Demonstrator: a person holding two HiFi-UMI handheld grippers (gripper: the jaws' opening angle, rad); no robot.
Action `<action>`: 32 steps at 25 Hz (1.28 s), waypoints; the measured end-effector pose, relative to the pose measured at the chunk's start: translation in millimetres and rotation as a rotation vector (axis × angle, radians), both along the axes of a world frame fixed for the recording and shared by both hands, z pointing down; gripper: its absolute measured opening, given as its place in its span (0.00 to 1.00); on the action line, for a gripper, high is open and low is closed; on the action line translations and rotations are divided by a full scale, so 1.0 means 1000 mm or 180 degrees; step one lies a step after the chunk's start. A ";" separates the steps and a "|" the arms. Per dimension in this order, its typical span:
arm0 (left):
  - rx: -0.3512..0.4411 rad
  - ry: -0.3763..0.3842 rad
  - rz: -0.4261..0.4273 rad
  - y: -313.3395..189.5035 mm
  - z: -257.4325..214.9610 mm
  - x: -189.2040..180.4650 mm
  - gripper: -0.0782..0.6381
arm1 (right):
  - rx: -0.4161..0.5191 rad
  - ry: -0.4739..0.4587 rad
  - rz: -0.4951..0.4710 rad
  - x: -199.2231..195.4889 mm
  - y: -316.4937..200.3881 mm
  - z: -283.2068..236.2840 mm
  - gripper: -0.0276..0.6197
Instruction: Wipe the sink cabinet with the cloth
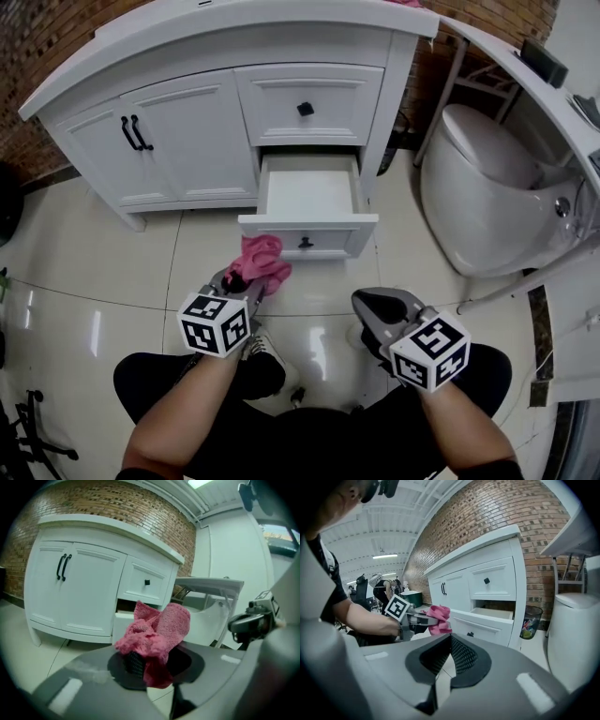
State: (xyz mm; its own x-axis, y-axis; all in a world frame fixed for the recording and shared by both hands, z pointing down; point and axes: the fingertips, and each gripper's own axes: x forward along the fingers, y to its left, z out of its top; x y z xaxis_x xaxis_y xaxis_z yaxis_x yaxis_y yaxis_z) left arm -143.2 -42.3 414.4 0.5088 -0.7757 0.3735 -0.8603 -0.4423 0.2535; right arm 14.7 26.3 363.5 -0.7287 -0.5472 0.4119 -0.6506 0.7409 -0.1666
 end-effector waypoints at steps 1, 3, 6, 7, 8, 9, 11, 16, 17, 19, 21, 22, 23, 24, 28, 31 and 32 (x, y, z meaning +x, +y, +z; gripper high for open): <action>0.0013 0.0061 0.0078 0.007 -0.012 0.004 0.24 | 0.0021 -0.0005 0.0025 0.002 0.000 -0.005 0.05; 0.0025 0.0189 0.0185 0.020 -0.033 0.008 0.24 | 0.0060 -0.0036 0.0075 0.006 0.002 -0.017 0.05; 0.0142 0.0240 0.0262 0.039 -0.060 0.007 0.24 | 0.0113 -0.0071 0.0160 0.010 0.007 -0.033 0.05; 0.0204 0.0183 0.0283 0.045 -0.067 0.005 0.24 | 0.0125 -0.0091 0.0198 0.011 0.010 -0.038 0.05; 0.0256 0.0109 0.0310 0.052 -0.073 0.004 0.24 | 0.0138 -0.0116 0.0239 0.012 0.012 -0.043 0.05; 0.0287 0.0042 0.0342 0.059 -0.077 0.003 0.24 | 0.0150 -0.0140 0.0281 0.013 0.015 -0.048 0.05; 0.0313 -0.0038 0.0417 0.071 -0.082 0.004 0.24 | 0.0176 -0.0161 0.0343 0.013 0.024 -0.055 0.05; 0.0372 -0.0067 0.0541 0.099 -0.094 0.011 0.24 | 0.0257 -0.0099 0.0367 0.010 0.047 -0.064 0.05; 0.0385 -0.0050 0.0551 0.104 -0.095 0.012 0.24 | 0.0271 -0.0080 0.0371 0.010 0.051 -0.064 0.05; 0.0409 -0.0019 0.0562 0.110 -0.099 0.013 0.24 | 0.0280 -0.0039 0.0380 0.010 0.056 -0.064 0.05; 0.0431 -0.0002 0.0566 0.114 -0.104 0.012 0.24 | 0.0283 -0.0020 0.0399 0.011 0.060 -0.063 0.05; 0.0442 0.0007 0.0565 0.115 -0.106 0.012 0.24 | 0.0286 -0.0018 0.0414 0.012 0.061 -0.063 0.05; 0.0454 0.0016 0.0558 0.115 -0.108 0.011 0.24 | 0.0288 -0.0020 0.0429 0.014 0.061 -0.062 0.05; 0.0465 0.0023 0.0545 0.115 -0.110 0.009 0.24 | 0.0287 -0.0024 0.0439 0.014 0.062 -0.061 0.05; 0.0481 0.0022 0.0475 0.113 -0.109 0.003 0.24 | 0.0269 -0.0021 0.0453 0.016 0.063 -0.058 0.05; 0.0455 0.0014 0.0464 0.113 -0.104 0.002 0.24 | 0.0248 -0.0012 0.0453 0.016 0.063 -0.054 0.05; 0.0448 0.0012 0.0470 0.113 -0.102 0.002 0.24 | 0.0245 -0.0006 0.0449 0.016 0.062 -0.053 0.05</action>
State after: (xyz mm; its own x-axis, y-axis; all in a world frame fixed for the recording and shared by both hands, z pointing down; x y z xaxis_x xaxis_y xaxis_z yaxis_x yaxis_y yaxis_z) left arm -141.0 71.0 312.1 0.6221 -0.7368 0.2646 -0.7826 -0.5949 0.1834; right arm 30.4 88.8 310.1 -0.6430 -0.6740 0.3636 -0.7489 0.6528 -0.1143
